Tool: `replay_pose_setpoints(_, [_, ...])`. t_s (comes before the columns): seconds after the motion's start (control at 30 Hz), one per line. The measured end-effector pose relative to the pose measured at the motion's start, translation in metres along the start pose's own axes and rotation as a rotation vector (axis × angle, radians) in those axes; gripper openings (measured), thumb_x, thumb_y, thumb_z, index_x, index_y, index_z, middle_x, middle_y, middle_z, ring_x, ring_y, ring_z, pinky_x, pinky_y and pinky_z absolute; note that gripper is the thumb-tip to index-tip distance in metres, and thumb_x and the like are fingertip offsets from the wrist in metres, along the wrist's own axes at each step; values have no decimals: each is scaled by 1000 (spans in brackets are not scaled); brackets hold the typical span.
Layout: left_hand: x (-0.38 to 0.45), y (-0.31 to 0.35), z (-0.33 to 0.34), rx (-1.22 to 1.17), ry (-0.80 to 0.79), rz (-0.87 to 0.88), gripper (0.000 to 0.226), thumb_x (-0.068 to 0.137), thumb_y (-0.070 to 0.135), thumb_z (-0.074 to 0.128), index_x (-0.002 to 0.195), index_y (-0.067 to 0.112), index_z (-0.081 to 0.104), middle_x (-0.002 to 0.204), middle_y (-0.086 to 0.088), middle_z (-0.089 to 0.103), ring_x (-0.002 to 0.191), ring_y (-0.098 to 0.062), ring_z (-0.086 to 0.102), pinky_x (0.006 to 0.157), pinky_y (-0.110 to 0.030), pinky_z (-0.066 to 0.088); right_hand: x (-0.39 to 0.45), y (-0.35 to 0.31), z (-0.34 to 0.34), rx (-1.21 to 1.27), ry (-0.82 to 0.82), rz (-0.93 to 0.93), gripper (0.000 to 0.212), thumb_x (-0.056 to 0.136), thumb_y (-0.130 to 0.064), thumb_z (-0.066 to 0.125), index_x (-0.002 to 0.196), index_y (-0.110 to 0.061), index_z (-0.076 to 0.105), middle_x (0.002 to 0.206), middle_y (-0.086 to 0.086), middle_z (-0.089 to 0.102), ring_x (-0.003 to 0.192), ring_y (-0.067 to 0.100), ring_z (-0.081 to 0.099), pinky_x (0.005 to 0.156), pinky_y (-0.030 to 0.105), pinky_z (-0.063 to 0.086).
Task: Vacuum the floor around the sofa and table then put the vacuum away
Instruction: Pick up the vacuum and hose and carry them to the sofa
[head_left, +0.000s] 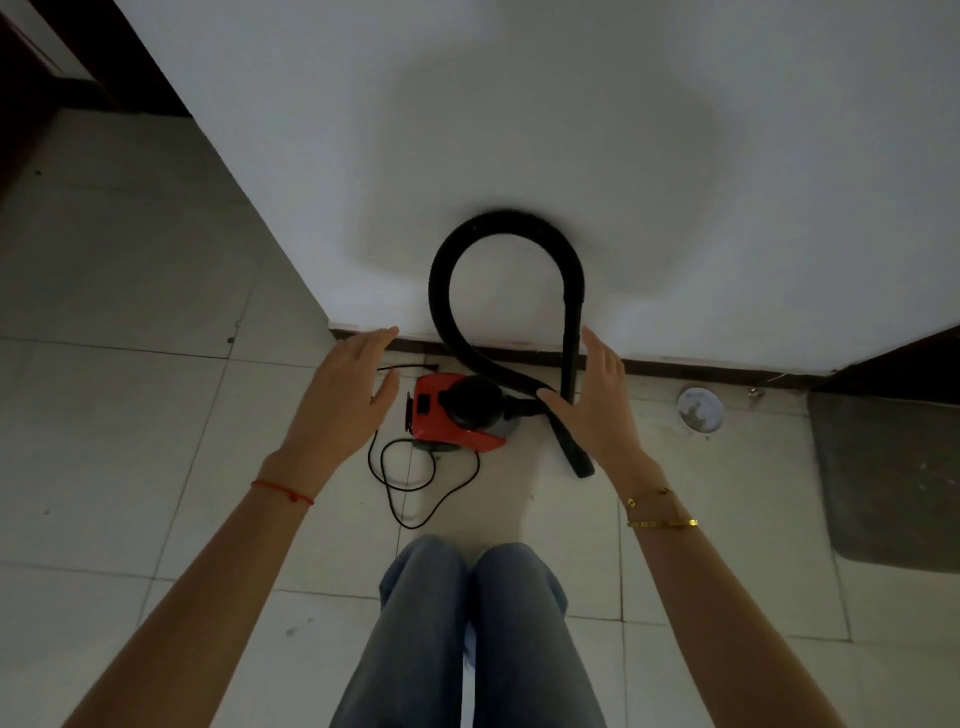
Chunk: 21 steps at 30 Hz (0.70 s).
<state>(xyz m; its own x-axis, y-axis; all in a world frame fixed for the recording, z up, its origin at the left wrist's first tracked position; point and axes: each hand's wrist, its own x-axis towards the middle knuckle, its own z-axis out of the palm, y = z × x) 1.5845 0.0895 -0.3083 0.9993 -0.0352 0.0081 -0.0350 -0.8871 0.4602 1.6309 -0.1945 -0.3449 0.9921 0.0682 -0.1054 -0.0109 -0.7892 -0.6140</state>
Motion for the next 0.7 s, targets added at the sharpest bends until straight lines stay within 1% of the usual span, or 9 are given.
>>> replay_pose_setpoints(0.1, [14, -38, 65, -12, -7, 10, 48, 98, 22, 48, 144, 11, 39, 141, -12, 47, 130, -26, 43, 110, -36, 34, 20, 42, 58, -12, 9, 7, 92, 82, -29, 74, 152, -14, 15, 154, 8, 25, 143, 27, 20, 116, 47, 27])
replay_pose_setpoints(0.23, [32, -87, 153, -23, -7, 51, 49, 98, 20, 50, 144, 9, 39, 142, -14, 45, 130, -27, 42, 112, -43, 33, 48, 98, 129, -13, 62, 1, 94, 81, -29, 74, 152, -12, 15, 154, 10, 25, 143, 28, 20, 116, 48, 27])
replay_pose_setpoints(0.3, [43, -112, 193, -17, 10, 95, 48, 98, 20, 49, 144, 10, 38, 141, -13, 46, 129, -26, 43, 112, -44, 33, 63, 124, 159, -23, 95, -21, 96, 79, -30, 76, 151, -11, 16, 154, 10, 24, 143, 28, 19, 116, 48, 27])
replay_pose_setpoints(0.43, [66, -157, 263, 12, 41, 175, 47, 99, 26, 44, 143, 10, 38, 139, -12, 48, 125, -26, 45, 109, -36, 34, 85, 166, 209, -75, 139, -84, 102, 74, -32, 80, 151, -12, 15, 155, 11, 20, 144, 28, 16, 116, 50, 25])
replay_pose_setpoints(0.5, [74, -173, 293, 25, 60, 207, 47, 99, 24, 45, 143, 9, 39, 137, -13, 50, 124, -27, 47, 108, -35, 34, 92, 182, 230, -116, 170, -112, 104, 74, -33, 80, 152, -12, 14, 156, 10, 19, 145, 27, 14, 117, 50, 24])
replay_pose_setpoints(0.6, [83, -192, 329, 40, 83, 253, 47, 98, 22, 48, 143, 9, 39, 137, -13, 49, 124, -27, 47, 108, -39, 37, 102, 200, 254, -152, 262, -158, 102, 75, -33, 79, 151, -11, 15, 156, 11, 19, 145, 29, 14, 117, 53, 22])
replay_pose_setpoints(0.7, [92, -206, 355, 46, 103, 292, 47, 98, 21, 49, 143, 10, 39, 136, -13, 50, 124, -28, 47, 107, -44, 39, 113, 215, 272, -185, 396, -183, 101, 74, -34, 79, 150, -8, 19, 156, 14, 20, 145, 32, 15, 116, 55, 22])
